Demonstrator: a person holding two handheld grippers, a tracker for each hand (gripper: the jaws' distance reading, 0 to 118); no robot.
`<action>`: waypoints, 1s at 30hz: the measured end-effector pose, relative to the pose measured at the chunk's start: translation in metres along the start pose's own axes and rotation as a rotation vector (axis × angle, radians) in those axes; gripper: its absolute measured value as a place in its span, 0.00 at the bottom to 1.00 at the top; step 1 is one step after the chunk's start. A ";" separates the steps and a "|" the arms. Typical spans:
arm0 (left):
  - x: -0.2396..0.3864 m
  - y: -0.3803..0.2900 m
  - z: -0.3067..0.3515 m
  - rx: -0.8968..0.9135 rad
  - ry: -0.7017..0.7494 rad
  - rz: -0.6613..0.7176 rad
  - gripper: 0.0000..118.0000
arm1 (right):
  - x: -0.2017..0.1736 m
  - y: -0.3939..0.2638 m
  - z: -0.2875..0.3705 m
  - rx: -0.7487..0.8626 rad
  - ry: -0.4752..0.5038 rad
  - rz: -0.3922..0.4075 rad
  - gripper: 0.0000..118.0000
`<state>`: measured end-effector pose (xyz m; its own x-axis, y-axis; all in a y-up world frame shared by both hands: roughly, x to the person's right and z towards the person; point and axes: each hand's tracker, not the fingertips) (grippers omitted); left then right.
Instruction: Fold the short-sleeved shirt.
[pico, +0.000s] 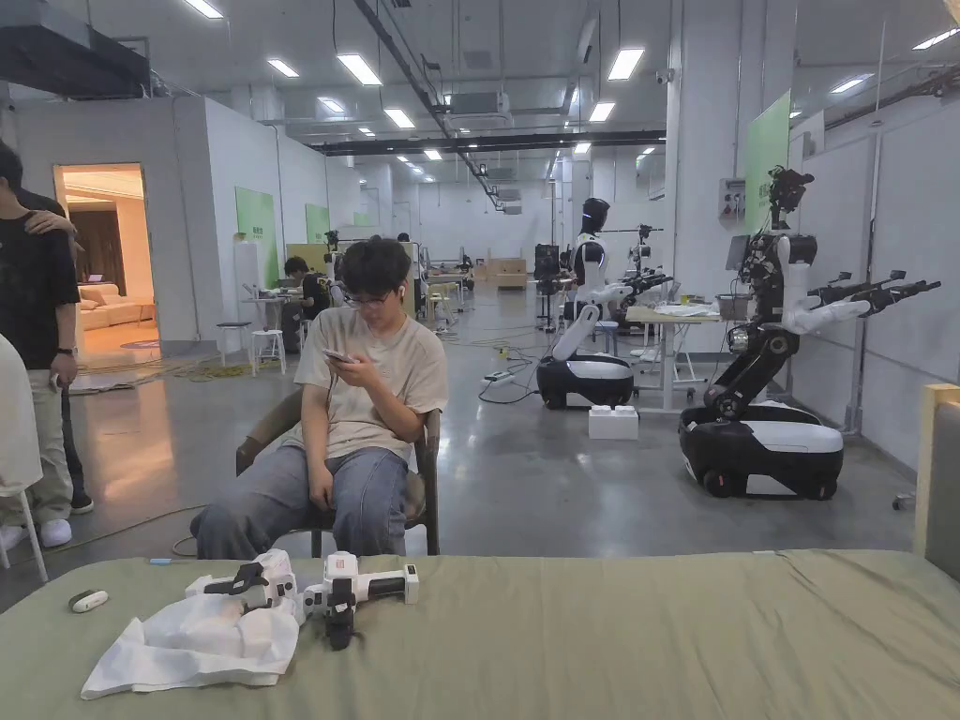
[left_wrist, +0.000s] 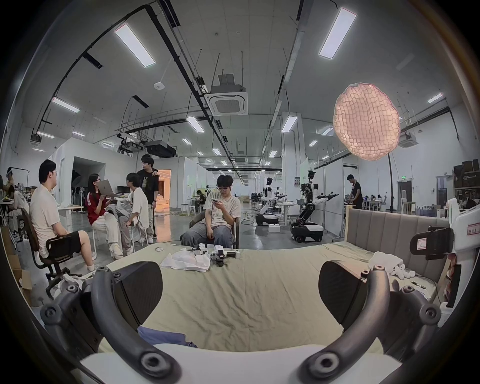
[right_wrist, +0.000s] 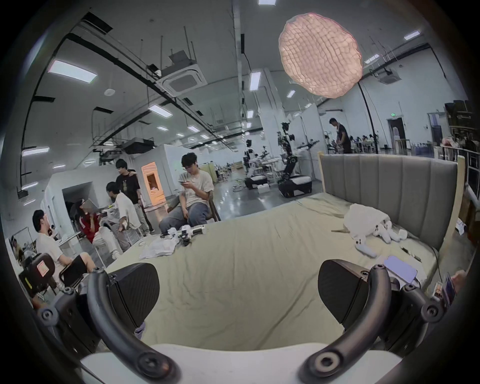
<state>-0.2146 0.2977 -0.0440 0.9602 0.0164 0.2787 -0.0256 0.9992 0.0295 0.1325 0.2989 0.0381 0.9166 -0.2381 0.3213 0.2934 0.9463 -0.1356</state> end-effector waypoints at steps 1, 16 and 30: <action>0.001 0.001 0.000 0.004 0.005 -0.001 1.00 | -0.002 -0.001 0.000 -0.023 -0.031 -0.023 1.00; -0.003 0.002 0.002 0.003 0.003 0.023 1.00 | -0.001 -0.003 -0.003 -0.020 -0.103 0.019 1.00; 0.003 0.001 0.001 -0.005 -0.019 0.012 1.00 | -0.001 -0.016 -0.008 -0.061 -0.069 0.079 1.00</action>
<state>-0.2121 0.2986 -0.0420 0.9545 0.0279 0.2970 -0.0359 0.9991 0.0214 0.1289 0.2826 0.0321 0.9172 -0.1459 0.3707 0.2390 0.9460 -0.2189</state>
